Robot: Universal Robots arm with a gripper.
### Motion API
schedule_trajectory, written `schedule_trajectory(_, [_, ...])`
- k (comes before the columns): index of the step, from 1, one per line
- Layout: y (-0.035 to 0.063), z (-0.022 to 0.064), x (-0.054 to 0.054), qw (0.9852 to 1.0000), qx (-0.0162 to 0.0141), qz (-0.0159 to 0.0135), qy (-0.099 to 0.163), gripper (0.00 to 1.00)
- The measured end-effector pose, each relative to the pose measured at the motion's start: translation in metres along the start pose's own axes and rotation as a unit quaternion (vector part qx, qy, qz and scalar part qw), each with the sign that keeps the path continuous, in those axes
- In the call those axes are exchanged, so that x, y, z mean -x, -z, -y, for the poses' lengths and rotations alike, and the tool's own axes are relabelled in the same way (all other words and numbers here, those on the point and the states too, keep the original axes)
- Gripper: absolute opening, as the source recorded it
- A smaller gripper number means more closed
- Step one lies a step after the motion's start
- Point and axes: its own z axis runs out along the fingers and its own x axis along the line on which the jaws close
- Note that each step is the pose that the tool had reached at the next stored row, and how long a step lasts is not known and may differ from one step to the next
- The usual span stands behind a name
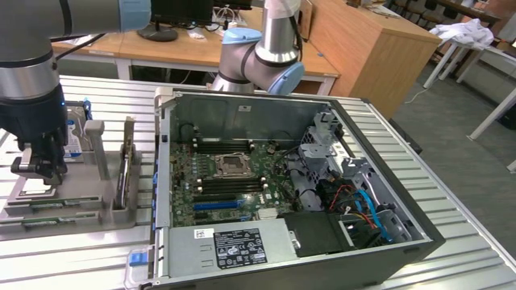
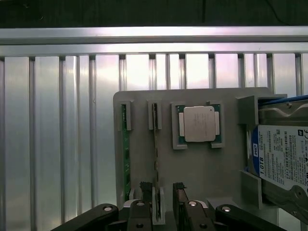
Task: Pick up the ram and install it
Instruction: 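Pick up the ram and move it above insertion slot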
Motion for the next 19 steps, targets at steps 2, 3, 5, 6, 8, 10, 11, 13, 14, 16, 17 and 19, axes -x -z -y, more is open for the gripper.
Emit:
schedule_trajectory(2, [-0.0001, 0.0000, 0.000, 1.0000, 0.0000, 0.0000, 0.000, 0.31])
schedule_trajectory(3, [-0.0002, 0.0000, 0.000, 1.0000, -0.0001, 0.0001, 0.000, 0.31])
schedule_trajectory(5, [-0.0008, 0.0001, 0.000, 1.0000, -0.0003, 0.0002, 0.000, 0.31])
schedule_trajectory(6, [-0.0015, 0.0001, 0.000, 1.0000, -0.0004, 0.0003, 0.000, 0.31])
schedule_trajectory(8, [-0.0031, 0.0001, 0.000, 1.0000, -0.0001, 0.0001, 0.000, 0.31])
schedule_trajectory(10, [-0.0049, 0.0002, 0.000, 1.0000, -0.0002, 0.0001, 0.000, 0.31])
schedule_trajectory(11, [-0.0057, 0.0002, 0.000, 1.0000, -0.0001, 0.0001, 0.000, 0.31])
schedule_trajectory(13, [-0.0123, 0.0005, 0.000, 1.0000, -0.0002, 0.0001, 0.000, 0.31])
schedule_trajectory(14, [-0.0136, 0.0005, 0.000, 1.0000, -0.0001, 0.0000, 0.000, 0.31])
schedule_trajectory(16, [-0.0137, 0.0005, 0.000, 1.0000, -0.0002, 0.0001, 0.000, 0.31])
schedule_trajectory(17, [-0.0138, 0.0004, 0.000, 1.0000, -0.0002, 0.0001, 0.000, 0.31])
schedule_trajectory(19, [-0.0138, 0.0006, -0.002, 1.0000, -0.0002, 0.0001, 0.000, 0.31])
